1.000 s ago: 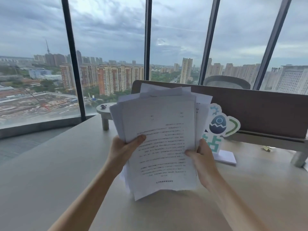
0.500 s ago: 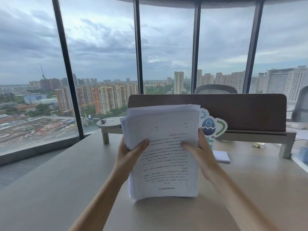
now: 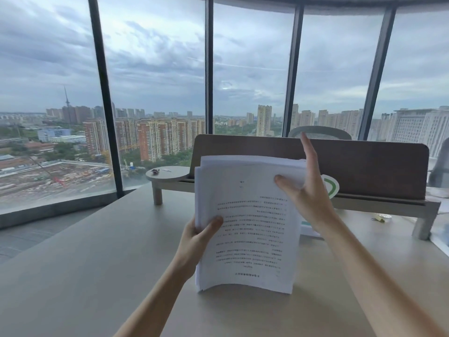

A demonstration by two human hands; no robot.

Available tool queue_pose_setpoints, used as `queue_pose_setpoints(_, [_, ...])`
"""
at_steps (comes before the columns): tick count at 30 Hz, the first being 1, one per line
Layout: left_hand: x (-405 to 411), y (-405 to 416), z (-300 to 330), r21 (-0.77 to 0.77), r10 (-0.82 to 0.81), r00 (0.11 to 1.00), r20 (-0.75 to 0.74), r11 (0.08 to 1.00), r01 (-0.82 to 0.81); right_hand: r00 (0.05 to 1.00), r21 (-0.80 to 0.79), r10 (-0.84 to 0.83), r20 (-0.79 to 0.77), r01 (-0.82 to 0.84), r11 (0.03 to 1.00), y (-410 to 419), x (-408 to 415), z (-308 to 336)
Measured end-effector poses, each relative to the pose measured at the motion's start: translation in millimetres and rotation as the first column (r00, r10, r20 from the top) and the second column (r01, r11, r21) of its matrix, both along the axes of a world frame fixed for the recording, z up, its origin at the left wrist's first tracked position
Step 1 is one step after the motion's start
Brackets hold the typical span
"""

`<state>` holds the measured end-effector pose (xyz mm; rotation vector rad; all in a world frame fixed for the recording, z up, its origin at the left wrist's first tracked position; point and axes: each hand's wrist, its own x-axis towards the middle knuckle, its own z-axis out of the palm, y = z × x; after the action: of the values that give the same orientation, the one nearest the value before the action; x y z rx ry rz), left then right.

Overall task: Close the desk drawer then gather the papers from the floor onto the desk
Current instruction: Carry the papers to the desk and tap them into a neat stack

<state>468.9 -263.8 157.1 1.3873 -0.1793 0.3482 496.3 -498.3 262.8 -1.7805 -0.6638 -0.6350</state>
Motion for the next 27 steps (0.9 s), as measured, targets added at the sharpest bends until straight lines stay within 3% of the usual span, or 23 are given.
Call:
queue_pose_setpoints(3, [3.3,3.6,-4.4,0.017,-0.025,0.999,-0.024,1.0,0.026,0.991,-0.123,-0.084,0.105,0.097,0.988,-1.2,8.7,-0.3])
queue_pose_setpoints(7, [9.8,5.9,-12.2,0.012,-0.028,0.998,-0.06,1.0,0.028,0.985,-0.134,-0.113,0.13,0.13,0.982,-2.5,15.9,-2.5])
queue_pose_setpoints(10, [10.9,1.9,-14.8,0.008,-0.022,0.997,-0.075,1.0,0.023,0.995,-0.031,-0.082,0.058,0.084,0.996,-3.5,19.6,-8.2])
queue_pose_setpoints(15, [8.9,-5.4,-16.7,0.014,-0.003,0.998,-0.059,1.0,0.004,0.975,0.409,0.132,-0.179,-0.048,0.911,2.3,15.1,-44.5])
queue_pose_setpoints(20, [1.9,-12.6,-24.3,0.012,0.018,0.997,-0.076,1.0,-0.018,0.895,0.417,0.238,-0.376,-0.065,0.906,6.2,2.9,-93.7])
queue_pose_setpoints(27, [1.4,-20.4,0.5,0.052,0.052,0.998,-0.027,0.997,-0.051,0.934,0.447,0.223,-0.278,-0.08,0.891,8.0,3.2,-79.2])
